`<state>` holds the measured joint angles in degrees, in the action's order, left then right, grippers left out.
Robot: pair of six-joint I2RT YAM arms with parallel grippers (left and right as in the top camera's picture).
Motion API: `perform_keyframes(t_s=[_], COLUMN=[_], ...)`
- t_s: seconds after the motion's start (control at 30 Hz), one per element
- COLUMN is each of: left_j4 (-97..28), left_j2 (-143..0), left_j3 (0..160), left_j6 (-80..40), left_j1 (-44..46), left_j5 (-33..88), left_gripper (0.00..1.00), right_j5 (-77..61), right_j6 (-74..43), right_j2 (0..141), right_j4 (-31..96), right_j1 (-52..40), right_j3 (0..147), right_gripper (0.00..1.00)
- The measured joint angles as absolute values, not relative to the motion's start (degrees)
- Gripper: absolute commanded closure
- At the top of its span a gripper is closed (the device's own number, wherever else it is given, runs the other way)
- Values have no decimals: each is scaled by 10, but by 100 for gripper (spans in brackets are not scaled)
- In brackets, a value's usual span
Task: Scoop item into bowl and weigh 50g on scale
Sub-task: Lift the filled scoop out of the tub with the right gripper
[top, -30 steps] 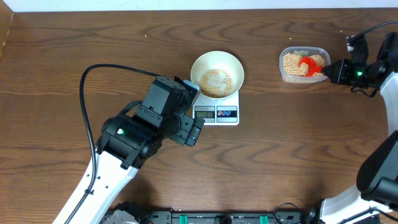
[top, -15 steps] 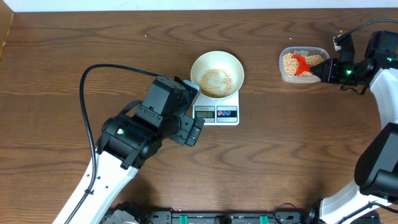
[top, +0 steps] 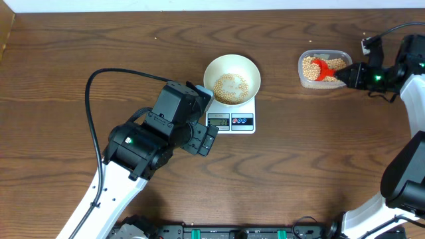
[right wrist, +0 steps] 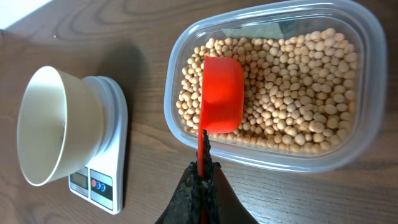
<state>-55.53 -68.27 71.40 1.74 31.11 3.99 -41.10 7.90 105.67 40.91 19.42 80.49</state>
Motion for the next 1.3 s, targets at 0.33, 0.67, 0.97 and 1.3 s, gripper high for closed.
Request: perform_keyframes(t_s=[0.33, 0.67, 0.97, 1.3], left_j4=[-555, -555, -555, -555], left_j2=[-683, -683, -683, -683], left_j3=[714, 714, 714, 714], left_j6=[17, 17, 17, 17], left_j1=[311, 311, 311, 311], left_j5=[40, 40, 40, 40], left_gripper=[8, 8, 8, 8], right_j5=[-447, -456, -495, -553], right_j6=[66, 44, 19, 2], right_j2=[1057, 1058, 1080, 1110], right_j4=[411, 401, 376, 348], right_j1=[217, 218, 232, 253], right_j3=[805, 805, 805, 804], right_gripper=[99, 99, 99, 99])
